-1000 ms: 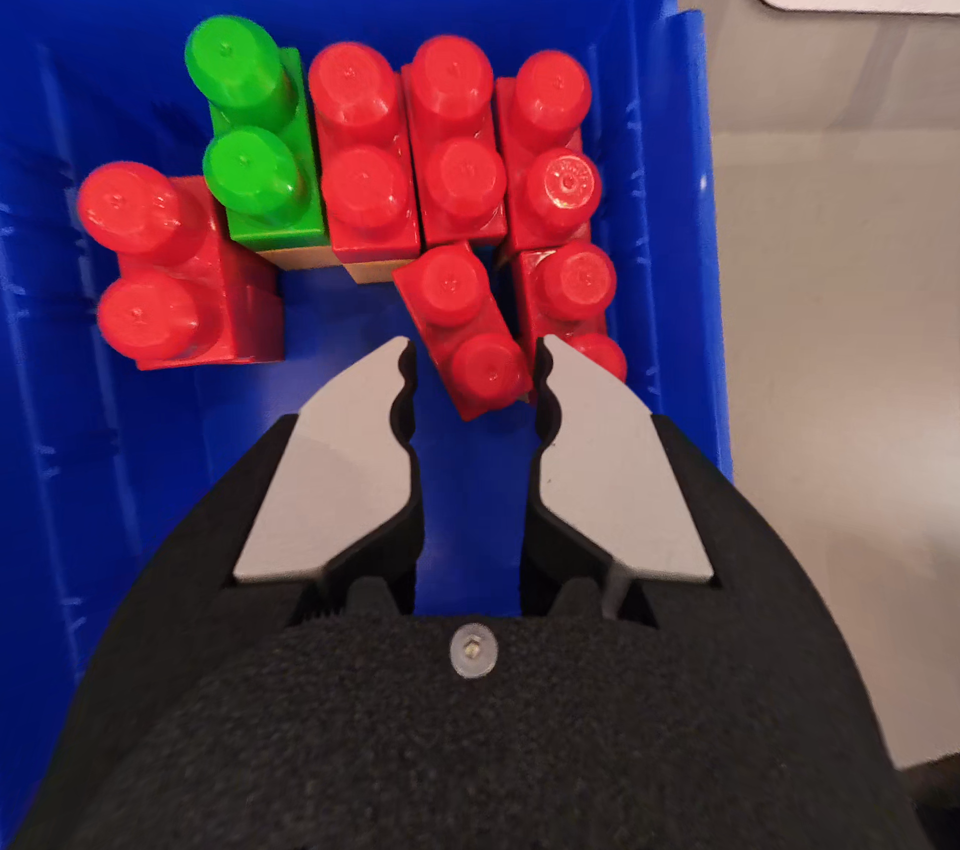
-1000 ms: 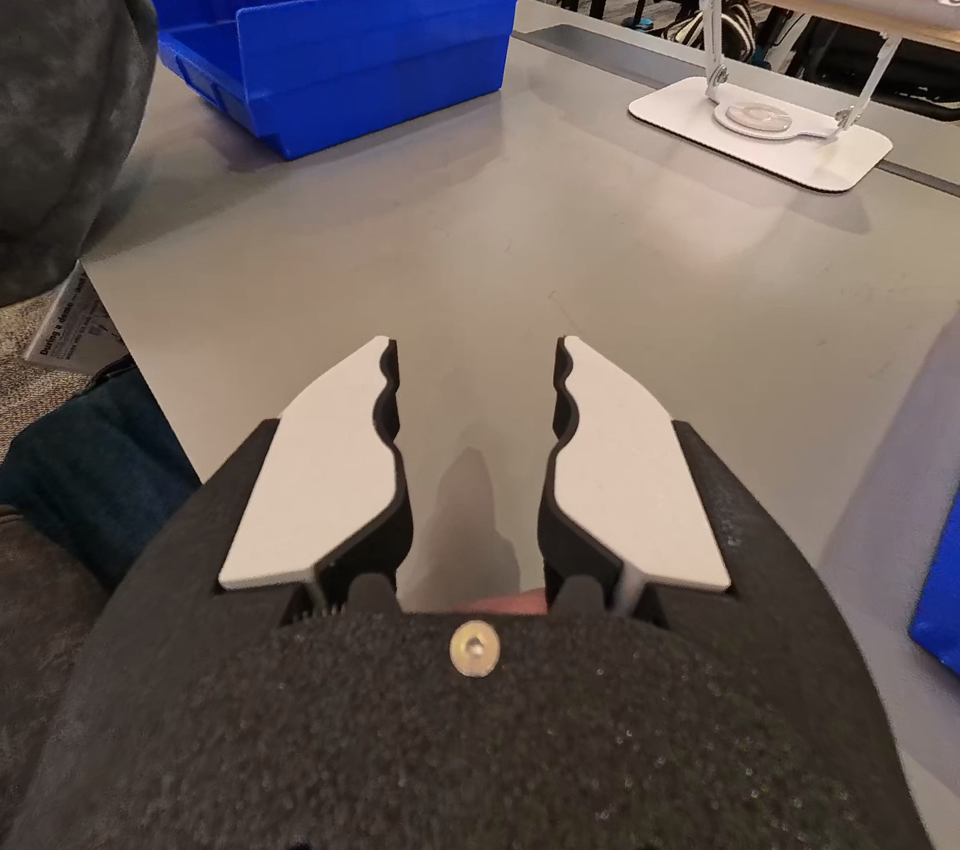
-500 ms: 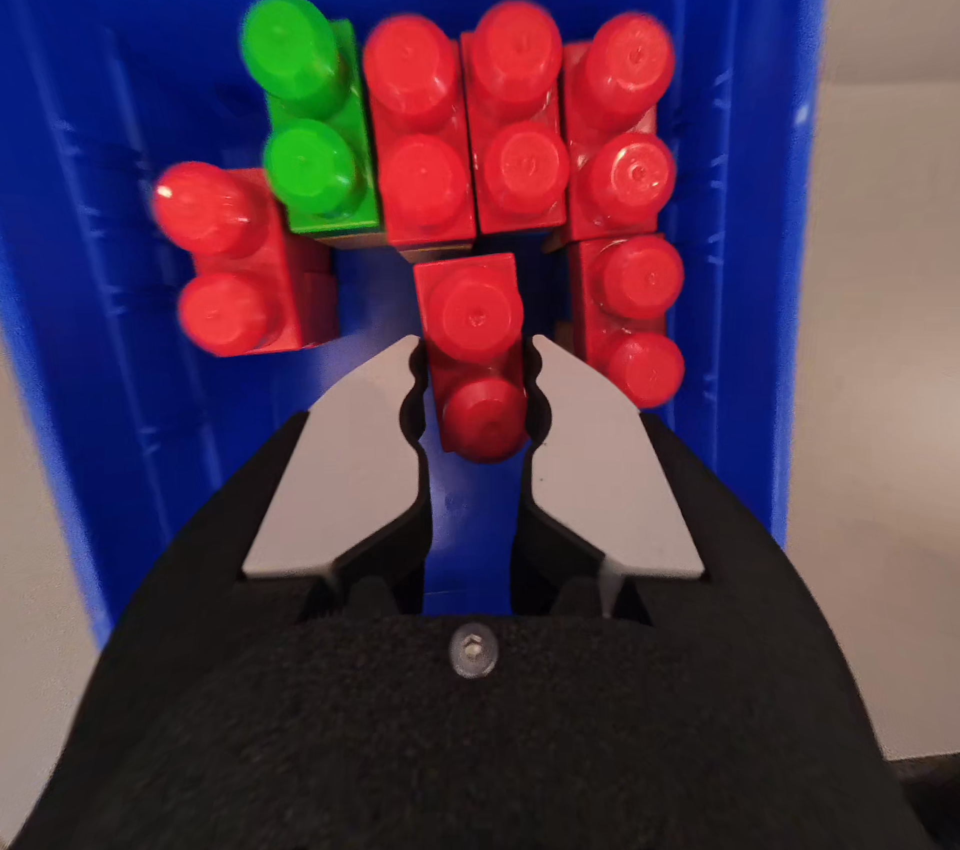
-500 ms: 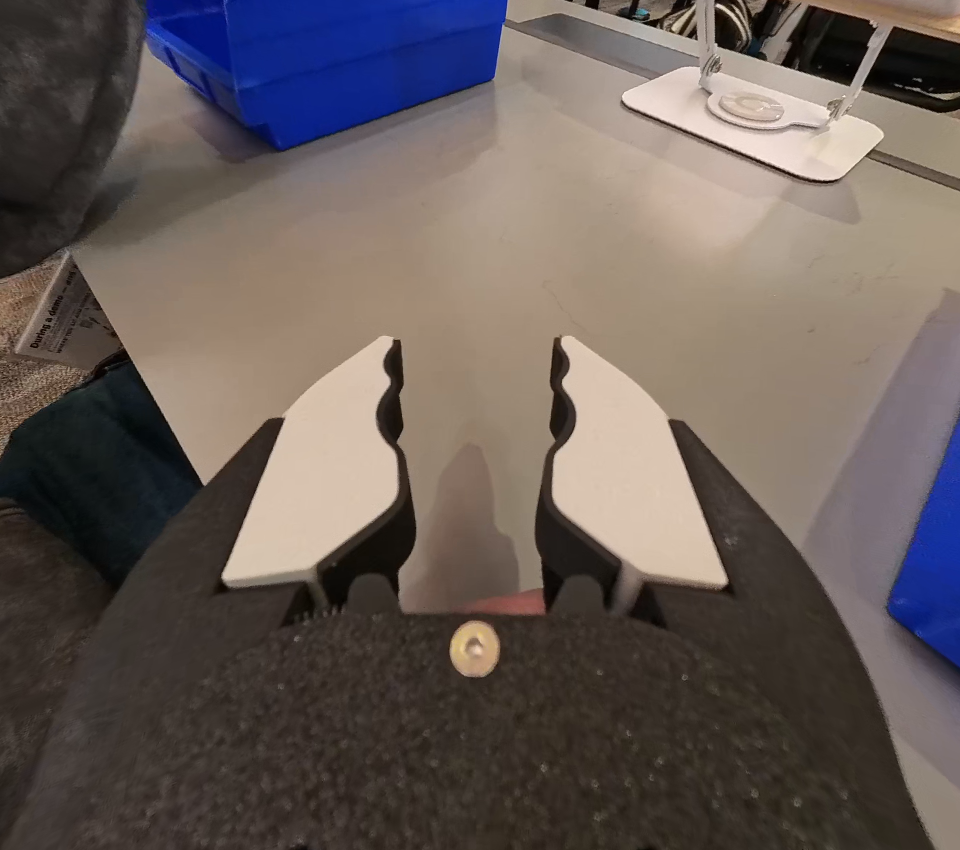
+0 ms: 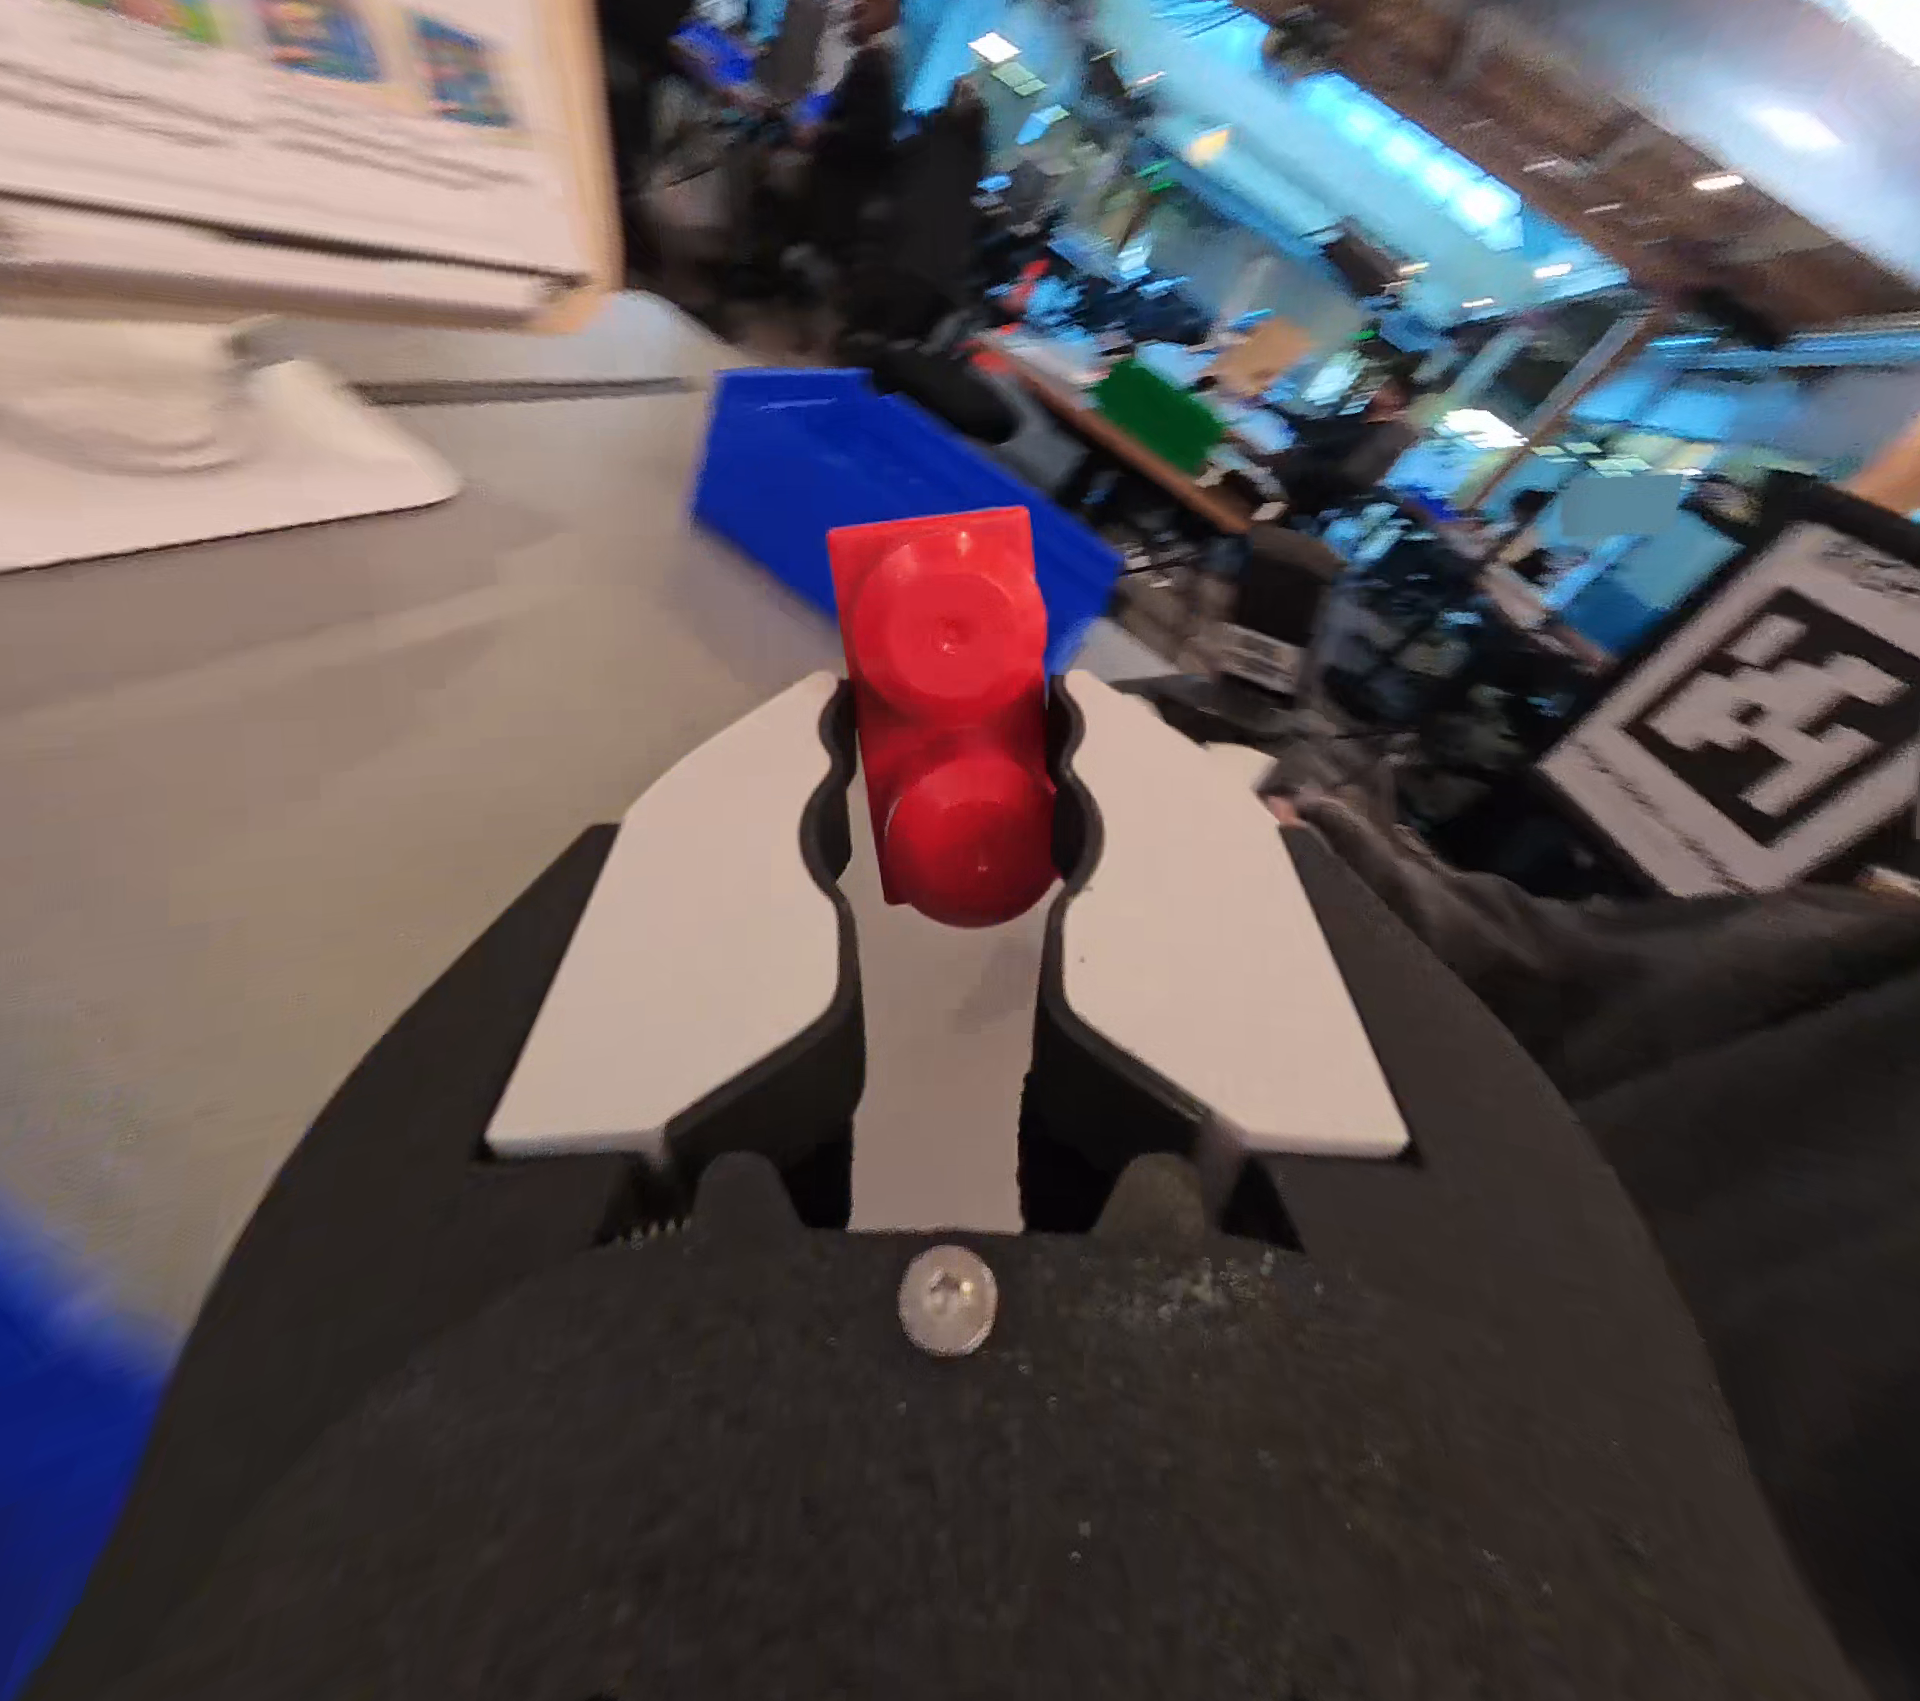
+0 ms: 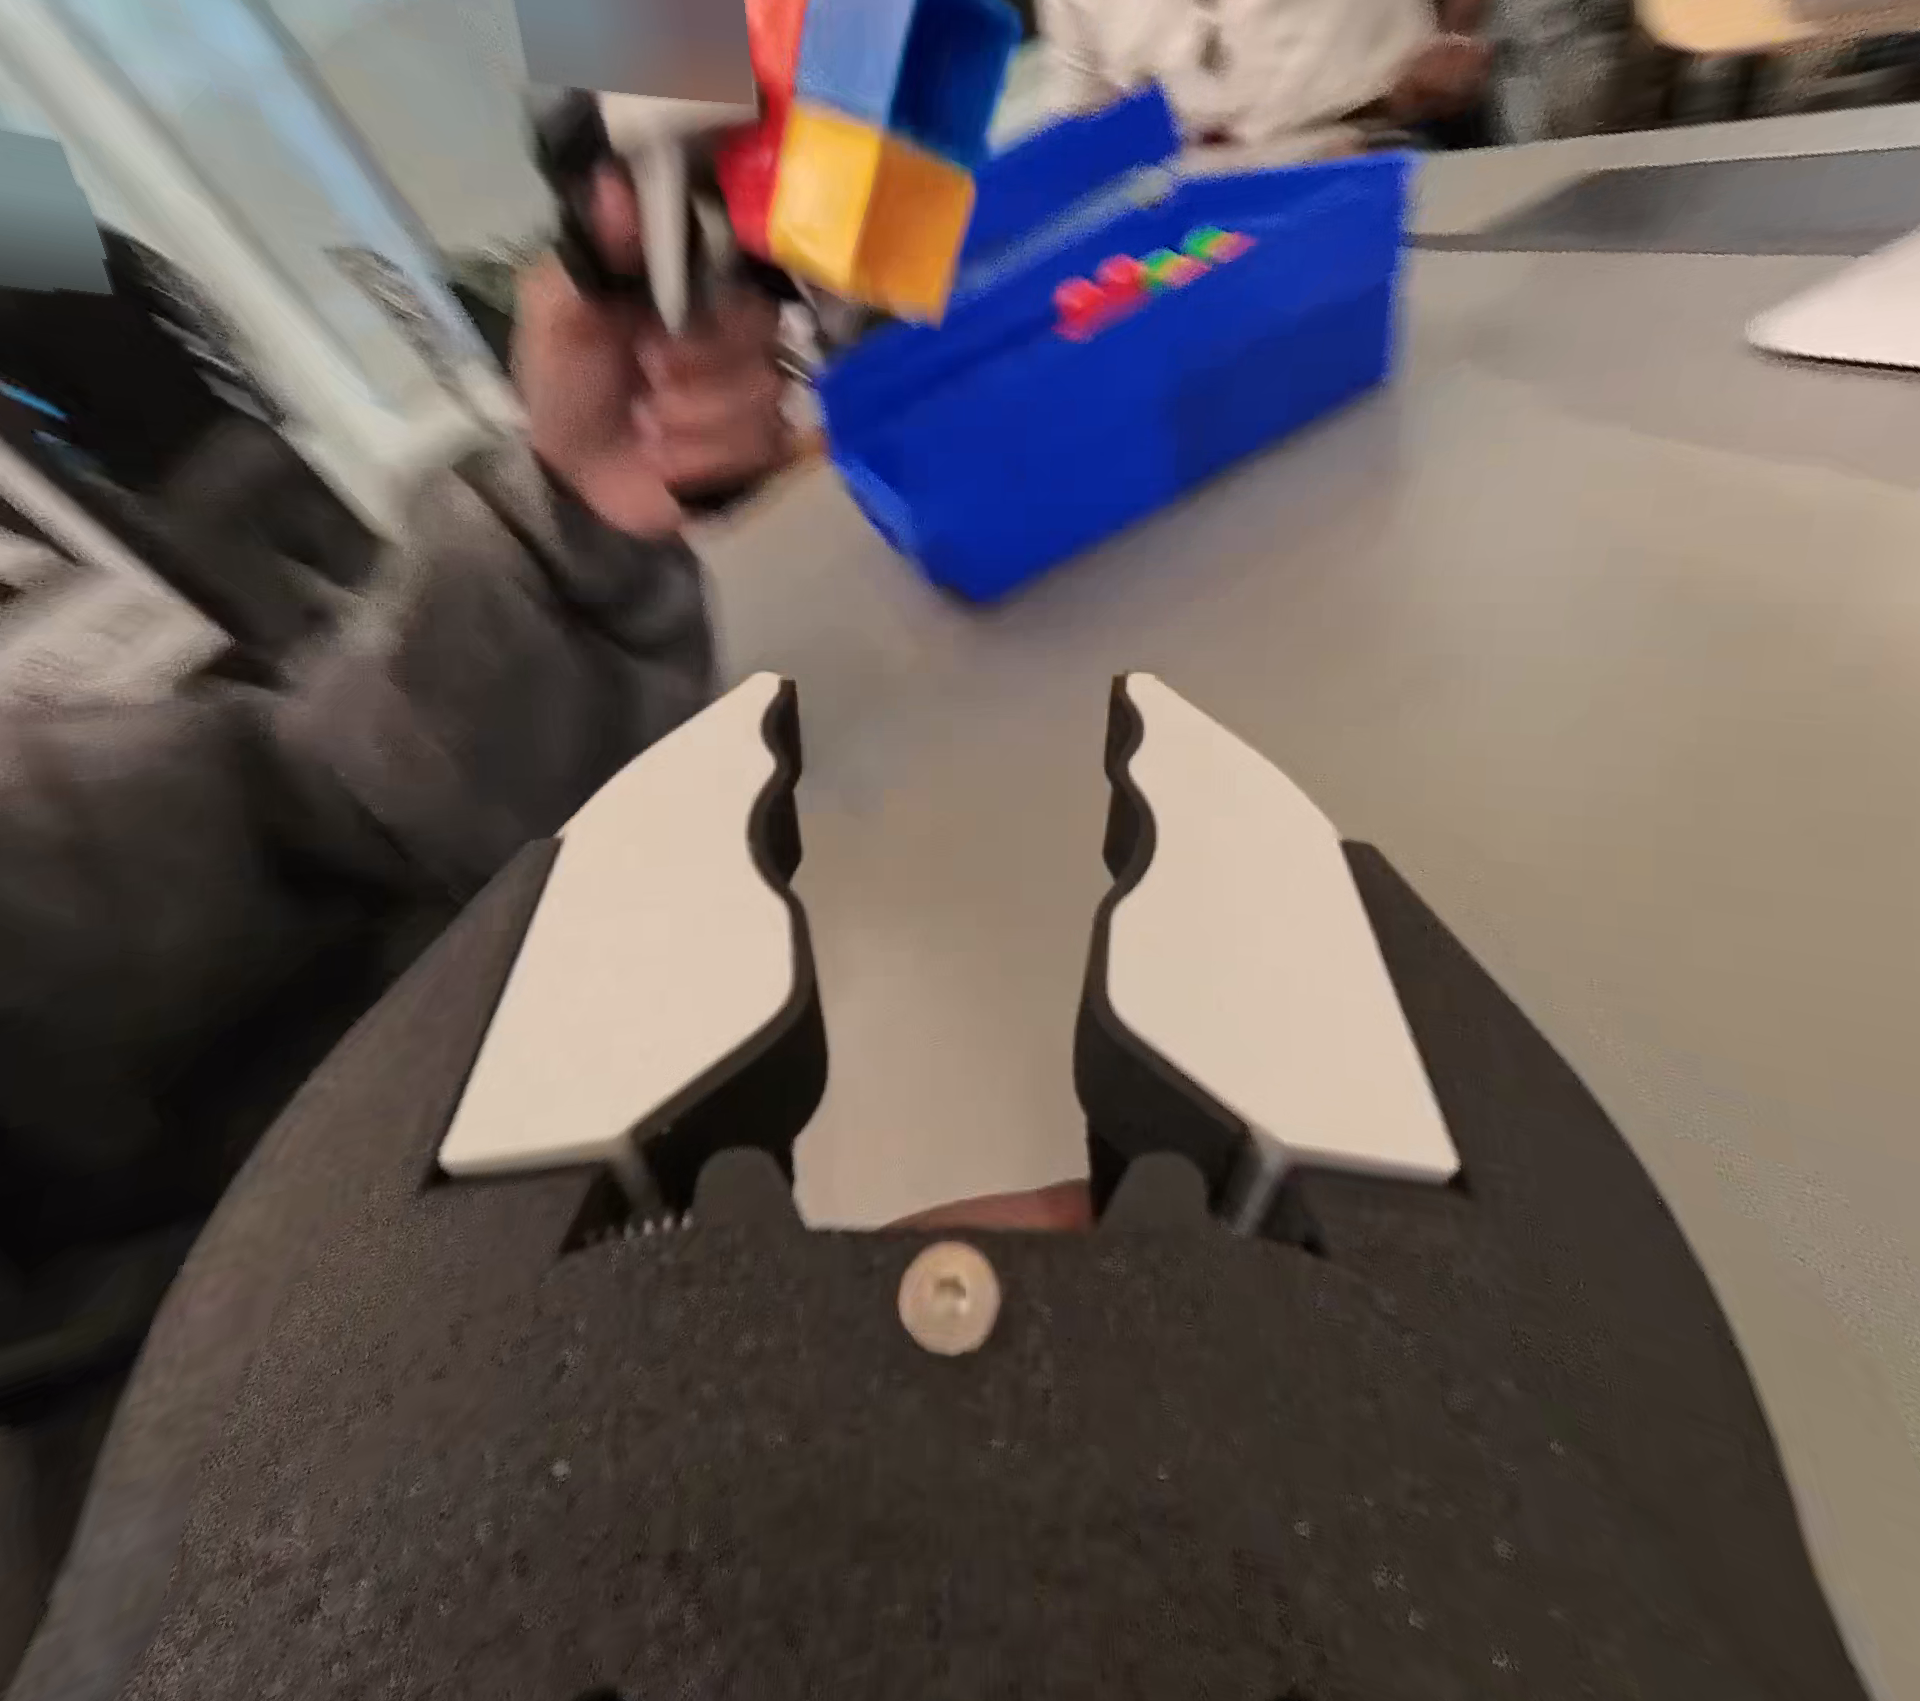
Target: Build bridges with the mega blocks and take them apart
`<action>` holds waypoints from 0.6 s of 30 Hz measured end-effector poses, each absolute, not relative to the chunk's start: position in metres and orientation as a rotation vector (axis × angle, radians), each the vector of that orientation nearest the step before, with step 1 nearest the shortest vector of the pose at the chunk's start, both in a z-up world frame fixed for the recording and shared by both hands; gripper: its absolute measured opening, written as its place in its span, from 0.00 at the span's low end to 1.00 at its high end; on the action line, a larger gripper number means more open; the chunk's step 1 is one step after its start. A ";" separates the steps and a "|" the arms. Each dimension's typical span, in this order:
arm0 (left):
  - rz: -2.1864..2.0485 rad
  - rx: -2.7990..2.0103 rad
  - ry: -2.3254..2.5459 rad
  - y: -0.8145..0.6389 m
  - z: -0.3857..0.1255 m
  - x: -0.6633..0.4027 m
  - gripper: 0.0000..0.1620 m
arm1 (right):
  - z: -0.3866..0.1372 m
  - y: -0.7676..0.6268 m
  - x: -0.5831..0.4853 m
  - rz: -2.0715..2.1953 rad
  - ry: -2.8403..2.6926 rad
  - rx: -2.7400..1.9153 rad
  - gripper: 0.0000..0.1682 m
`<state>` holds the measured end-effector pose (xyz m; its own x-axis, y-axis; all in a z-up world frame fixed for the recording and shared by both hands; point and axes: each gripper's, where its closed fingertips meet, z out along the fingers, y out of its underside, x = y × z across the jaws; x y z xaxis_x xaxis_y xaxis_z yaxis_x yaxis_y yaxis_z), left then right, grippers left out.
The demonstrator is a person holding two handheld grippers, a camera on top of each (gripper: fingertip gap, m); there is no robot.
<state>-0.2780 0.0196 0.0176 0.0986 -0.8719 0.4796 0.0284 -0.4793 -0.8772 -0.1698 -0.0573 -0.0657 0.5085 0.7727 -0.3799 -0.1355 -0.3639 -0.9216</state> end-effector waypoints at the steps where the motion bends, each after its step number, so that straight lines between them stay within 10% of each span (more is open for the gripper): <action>1: -1.544 -1.541 0.879 0.004 0.020 -0.266 0.21 | -0.049 -0.052 -0.180 1.190 -0.529 -1.625 0.34; 18: -1.660 -1.529 1.050 -0.042 -0.034 -0.208 0.21 | -0.029 -0.034 -0.196 1.635 -0.455 -1.372 0.21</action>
<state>-0.2075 -0.0420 -0.0340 -0.1179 -0.8699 0.4790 -0.0602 -0.4752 -0.8778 -0.1964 -0.0343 -0.0286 0.0482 0.8197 -0.5708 -0.4067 -0.5058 -0.7607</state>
